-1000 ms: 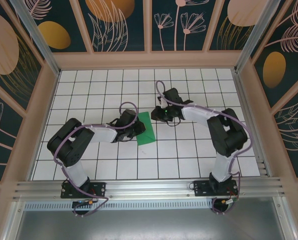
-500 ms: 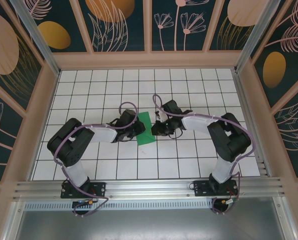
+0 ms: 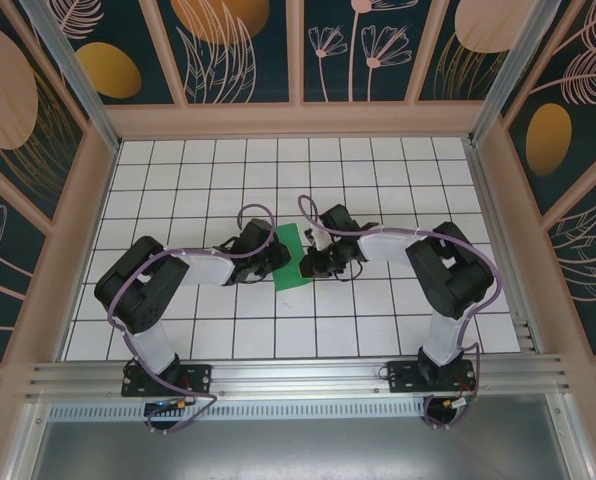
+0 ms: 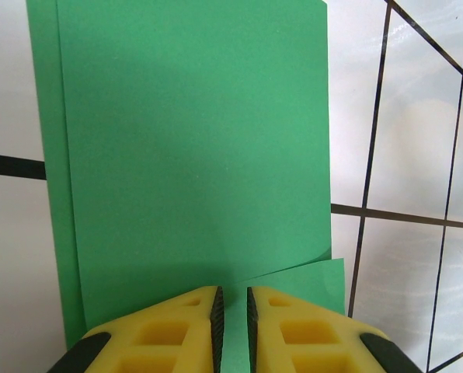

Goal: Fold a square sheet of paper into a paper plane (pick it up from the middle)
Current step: Fold the triangle a second time at the center of the table.

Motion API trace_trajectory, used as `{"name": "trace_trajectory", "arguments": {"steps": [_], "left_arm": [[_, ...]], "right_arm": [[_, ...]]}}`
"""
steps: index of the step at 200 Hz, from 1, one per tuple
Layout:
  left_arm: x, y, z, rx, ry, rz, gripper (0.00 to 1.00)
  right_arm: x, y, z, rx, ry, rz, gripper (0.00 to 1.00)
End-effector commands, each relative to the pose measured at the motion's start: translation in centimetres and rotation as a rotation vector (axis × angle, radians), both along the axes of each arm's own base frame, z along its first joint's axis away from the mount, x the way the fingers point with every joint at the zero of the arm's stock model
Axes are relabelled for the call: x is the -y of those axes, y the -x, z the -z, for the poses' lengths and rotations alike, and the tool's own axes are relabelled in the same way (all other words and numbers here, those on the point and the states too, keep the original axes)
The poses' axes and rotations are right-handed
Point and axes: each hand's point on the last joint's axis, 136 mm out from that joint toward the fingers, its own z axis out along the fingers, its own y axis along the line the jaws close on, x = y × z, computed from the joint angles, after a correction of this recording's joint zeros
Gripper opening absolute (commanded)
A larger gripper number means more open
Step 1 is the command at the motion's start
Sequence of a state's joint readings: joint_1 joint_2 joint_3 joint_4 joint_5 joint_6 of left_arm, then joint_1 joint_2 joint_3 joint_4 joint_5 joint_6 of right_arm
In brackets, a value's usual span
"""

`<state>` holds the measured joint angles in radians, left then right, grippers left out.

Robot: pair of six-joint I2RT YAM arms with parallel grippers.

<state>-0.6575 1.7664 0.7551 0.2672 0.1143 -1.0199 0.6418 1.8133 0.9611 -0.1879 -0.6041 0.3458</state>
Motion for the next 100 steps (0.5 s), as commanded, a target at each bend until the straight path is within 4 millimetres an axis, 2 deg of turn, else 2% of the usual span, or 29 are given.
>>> {"name": "trace_trajectory", "arguments": {"steps": [1, 46, 100], "left_arm": [[-1.6, 0.9, 2.6, -0.073, -0.092, -0.038, 0.19], [-2.1, 0.9, 2.7, -0.075, -0.111, -0.05, 0.19], [-2.7, 1.0, 2.7, -0.069, -0.138, -0.064, 0.19]], "right_arm": [[0.3, 0.8, 0.8, -0.005, 0.016, -0.036, 0.13], [1.5, 1.0, 3.0, -0.018, 0.102, -0.024, 0.13], [3.0, 1.6, 3.9, -0.05, 0.132, 0.006, 0.13]]}}
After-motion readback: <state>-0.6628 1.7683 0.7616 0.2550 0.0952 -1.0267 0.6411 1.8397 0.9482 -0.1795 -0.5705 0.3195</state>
